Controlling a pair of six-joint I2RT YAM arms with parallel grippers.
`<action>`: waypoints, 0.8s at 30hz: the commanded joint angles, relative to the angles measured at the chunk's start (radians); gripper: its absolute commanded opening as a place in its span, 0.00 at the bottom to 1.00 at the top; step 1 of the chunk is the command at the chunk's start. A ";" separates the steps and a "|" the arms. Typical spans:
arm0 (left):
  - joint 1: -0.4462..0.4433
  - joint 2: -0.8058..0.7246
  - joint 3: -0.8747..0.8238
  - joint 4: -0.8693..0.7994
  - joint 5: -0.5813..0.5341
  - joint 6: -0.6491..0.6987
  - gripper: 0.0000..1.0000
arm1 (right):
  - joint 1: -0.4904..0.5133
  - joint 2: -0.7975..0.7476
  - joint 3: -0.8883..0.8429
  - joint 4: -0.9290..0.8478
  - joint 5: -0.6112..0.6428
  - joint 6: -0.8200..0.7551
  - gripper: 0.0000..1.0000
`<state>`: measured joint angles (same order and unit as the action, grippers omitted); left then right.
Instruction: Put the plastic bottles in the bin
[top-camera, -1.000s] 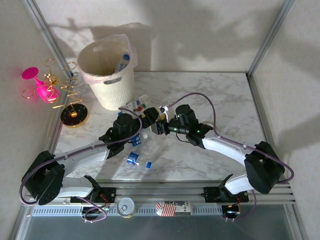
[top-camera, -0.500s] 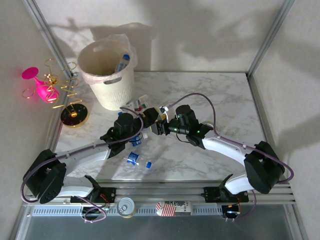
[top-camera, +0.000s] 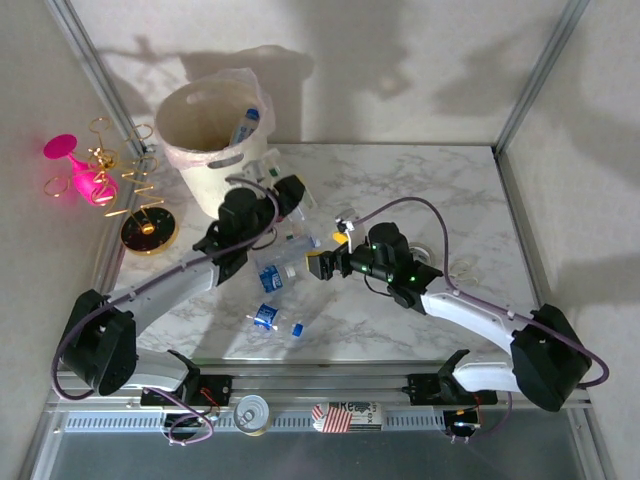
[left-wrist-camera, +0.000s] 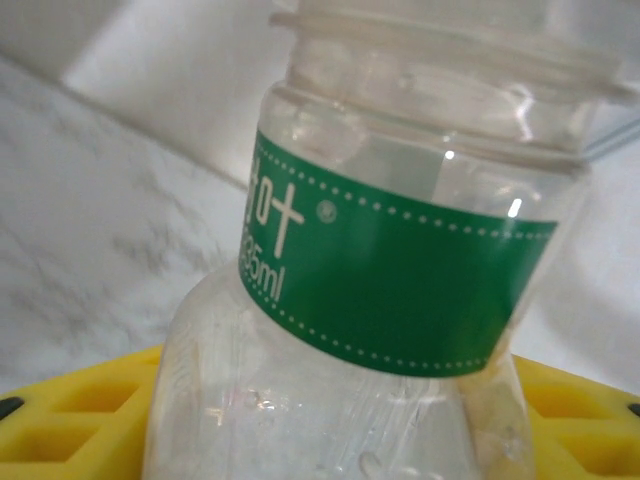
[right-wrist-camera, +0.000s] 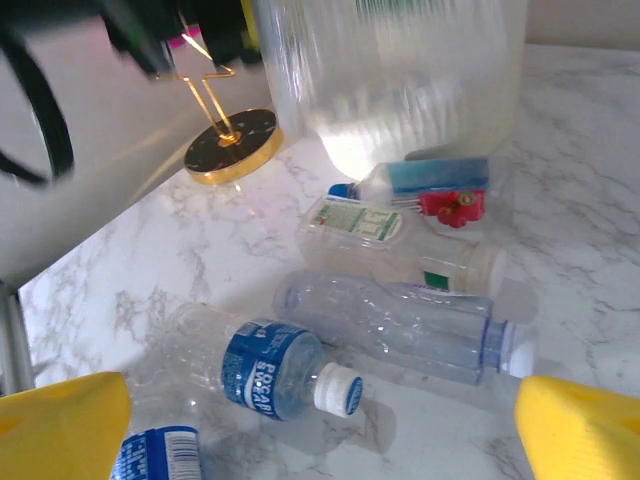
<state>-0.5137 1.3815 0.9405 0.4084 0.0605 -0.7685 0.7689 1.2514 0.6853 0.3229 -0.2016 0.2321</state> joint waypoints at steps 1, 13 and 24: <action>0.058 0.014 0.145 -0.070 -0.009 0.120 0.57 | -0.009 -0.019 -0.040 0.037 0.073 0.020 0.99; 0.325 0.222 0.613 -0.296 0.021 0.205 0.55 | -0.016 -0.013 -0.055 0.003 0.155 0.022 0.99; 0.422 0.475 0.928 -0.505 0.021 0.230 0.55 | -0.016 -0.035 -0.053 -0.053 0.194 0.012 0.99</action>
<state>-0.0963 1.8179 1.8091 -0.0139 0.0639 -0.5629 0.7570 1.2446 0.6353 0.2874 -0.0414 0.2508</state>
